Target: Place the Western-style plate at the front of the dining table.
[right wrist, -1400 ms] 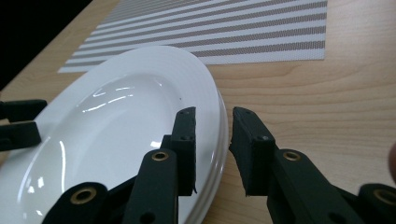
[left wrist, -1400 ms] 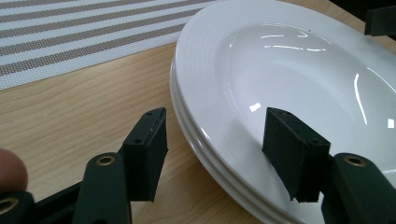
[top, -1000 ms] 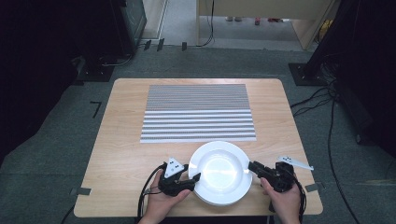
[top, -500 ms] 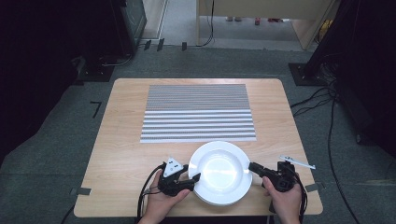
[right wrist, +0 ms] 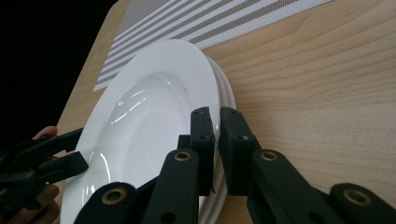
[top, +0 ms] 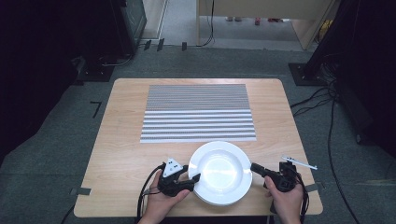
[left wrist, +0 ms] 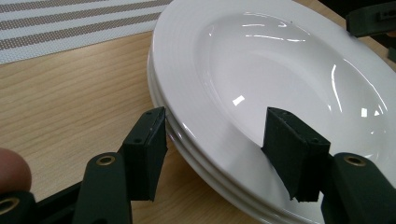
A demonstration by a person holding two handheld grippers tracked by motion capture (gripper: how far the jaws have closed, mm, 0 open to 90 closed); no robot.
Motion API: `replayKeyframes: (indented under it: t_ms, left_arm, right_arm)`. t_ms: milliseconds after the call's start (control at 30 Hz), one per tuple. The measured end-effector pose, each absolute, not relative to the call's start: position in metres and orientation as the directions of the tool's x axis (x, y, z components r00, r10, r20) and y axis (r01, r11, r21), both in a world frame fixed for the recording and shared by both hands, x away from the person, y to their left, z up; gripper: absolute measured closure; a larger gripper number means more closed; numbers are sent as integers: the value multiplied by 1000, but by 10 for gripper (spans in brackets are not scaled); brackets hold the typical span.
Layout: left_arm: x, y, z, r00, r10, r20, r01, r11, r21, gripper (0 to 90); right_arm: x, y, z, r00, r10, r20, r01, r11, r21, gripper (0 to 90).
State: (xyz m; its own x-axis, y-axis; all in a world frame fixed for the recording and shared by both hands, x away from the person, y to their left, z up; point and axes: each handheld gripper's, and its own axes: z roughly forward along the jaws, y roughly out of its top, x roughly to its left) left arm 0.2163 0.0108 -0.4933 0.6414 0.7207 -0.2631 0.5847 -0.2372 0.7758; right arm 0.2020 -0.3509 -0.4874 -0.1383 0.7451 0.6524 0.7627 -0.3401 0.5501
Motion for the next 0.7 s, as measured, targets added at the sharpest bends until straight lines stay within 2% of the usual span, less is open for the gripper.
replayKeyframes:
  t_ms: [700]
  left_arm:
    - [217, 12, -494, 638, 719, -277, 595, -231, 770, 399]
  right_arm:
    - [200, -349, -486, -138, 733, 666, 753, -359, 552, 853]
